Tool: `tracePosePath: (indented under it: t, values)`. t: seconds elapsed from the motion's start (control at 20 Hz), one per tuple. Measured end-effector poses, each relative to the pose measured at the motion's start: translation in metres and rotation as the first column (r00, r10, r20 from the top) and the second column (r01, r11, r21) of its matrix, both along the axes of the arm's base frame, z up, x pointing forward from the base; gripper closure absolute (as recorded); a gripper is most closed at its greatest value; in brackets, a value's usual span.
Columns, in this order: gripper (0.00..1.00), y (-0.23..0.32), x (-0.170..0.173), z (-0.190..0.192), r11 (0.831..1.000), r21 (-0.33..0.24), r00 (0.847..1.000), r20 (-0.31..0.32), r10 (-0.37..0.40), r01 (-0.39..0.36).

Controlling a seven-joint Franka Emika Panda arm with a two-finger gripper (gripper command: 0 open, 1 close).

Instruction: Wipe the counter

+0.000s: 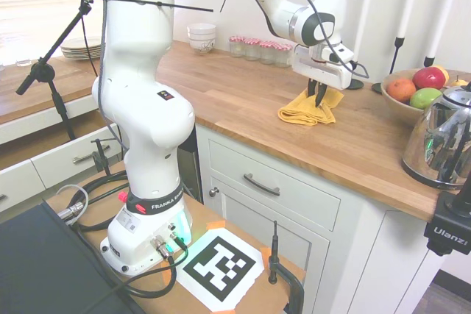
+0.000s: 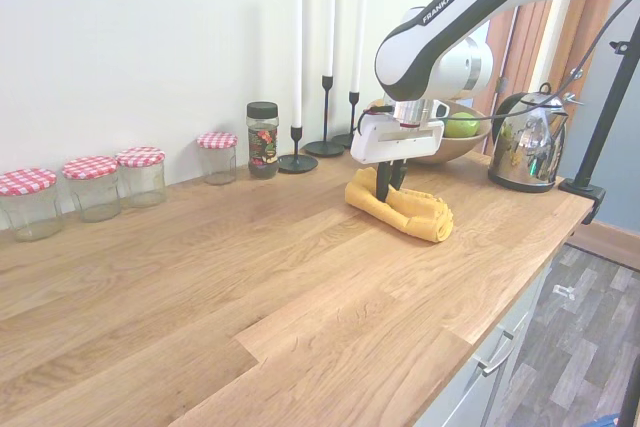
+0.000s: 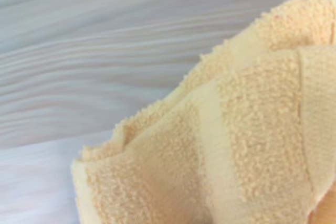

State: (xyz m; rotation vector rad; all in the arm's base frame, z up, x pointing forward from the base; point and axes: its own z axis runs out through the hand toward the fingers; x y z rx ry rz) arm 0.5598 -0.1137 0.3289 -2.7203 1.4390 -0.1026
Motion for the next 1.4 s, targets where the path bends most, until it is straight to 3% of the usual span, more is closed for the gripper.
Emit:
tracePosePath:
  t: [0.45,0.8,1.15,1.4]
  values:
    - [1.00,0.167,-0.010,-0.002,0.994,-0.050,0.995,0.015,0.098,-0.097]
    - [1.00,0.258,-0.029,-0.004,0.979,-0.111,0.985,0.027,0.172,-0.169]
    - [1.00,0.283,-0.038,-0.005,0.971,-0.138,0.979,0.034,0.200,-0.194]
    - [1.00,0.272,-0.034,-0.004,0.983,-0.095,0.987,0.028,0.160,-0.157]
